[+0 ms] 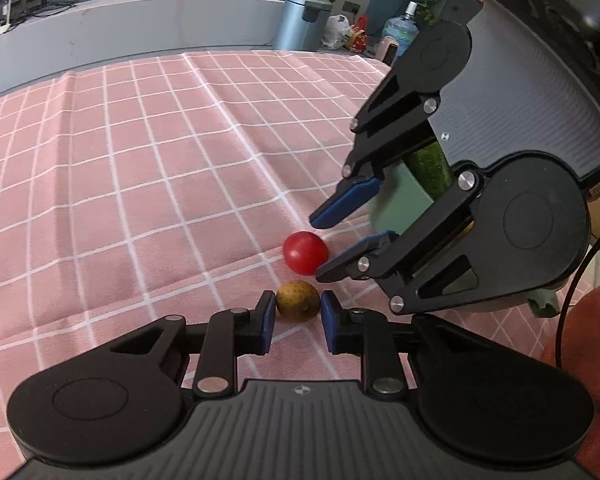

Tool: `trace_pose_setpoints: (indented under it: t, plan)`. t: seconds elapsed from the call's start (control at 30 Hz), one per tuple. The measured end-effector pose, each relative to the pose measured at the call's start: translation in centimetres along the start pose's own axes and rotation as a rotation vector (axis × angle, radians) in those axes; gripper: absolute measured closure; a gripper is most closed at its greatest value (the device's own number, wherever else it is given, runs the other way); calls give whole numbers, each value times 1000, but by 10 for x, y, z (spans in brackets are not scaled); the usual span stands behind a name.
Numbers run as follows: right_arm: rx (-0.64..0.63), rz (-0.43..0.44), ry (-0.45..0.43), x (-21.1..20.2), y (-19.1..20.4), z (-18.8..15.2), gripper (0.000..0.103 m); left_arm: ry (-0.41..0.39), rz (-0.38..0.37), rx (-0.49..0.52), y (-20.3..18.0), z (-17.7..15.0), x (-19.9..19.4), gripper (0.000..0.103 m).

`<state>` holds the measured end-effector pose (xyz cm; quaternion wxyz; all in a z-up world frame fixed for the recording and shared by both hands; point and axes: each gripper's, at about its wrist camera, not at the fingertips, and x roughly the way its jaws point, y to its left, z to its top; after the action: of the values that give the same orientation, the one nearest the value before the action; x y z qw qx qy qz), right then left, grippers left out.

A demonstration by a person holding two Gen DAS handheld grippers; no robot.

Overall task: Organize fruits
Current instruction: 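Move both tools back to the remaining kiwi and red tomato, then grasp the kiwi with the left tool while the right tool grasps the red tomato, then carry kiwi and tomato over the colander and open both tools to release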

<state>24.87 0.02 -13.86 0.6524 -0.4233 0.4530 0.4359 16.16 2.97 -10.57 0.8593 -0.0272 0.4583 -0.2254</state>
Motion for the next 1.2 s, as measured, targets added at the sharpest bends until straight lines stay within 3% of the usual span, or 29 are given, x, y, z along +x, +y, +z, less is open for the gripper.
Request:
trace_pose_setpoints:
  t: [0.23,0.53,0.93,1.2]
  plan:
    - [13,4,-2,4,3,6,78,-28,17,-101,20,-2,-19,76]
    - [65,-20,-5,3,7,7,80,-58,22,-114,22,-5,-37,76]
    - [226,-116,-171,-57,36,-8,80,-141,99,-164,11,-9,-90,76]
    - [467,-192,-354,-123,50,-55,80,-186,92,-177,-14,-5,-111,76]
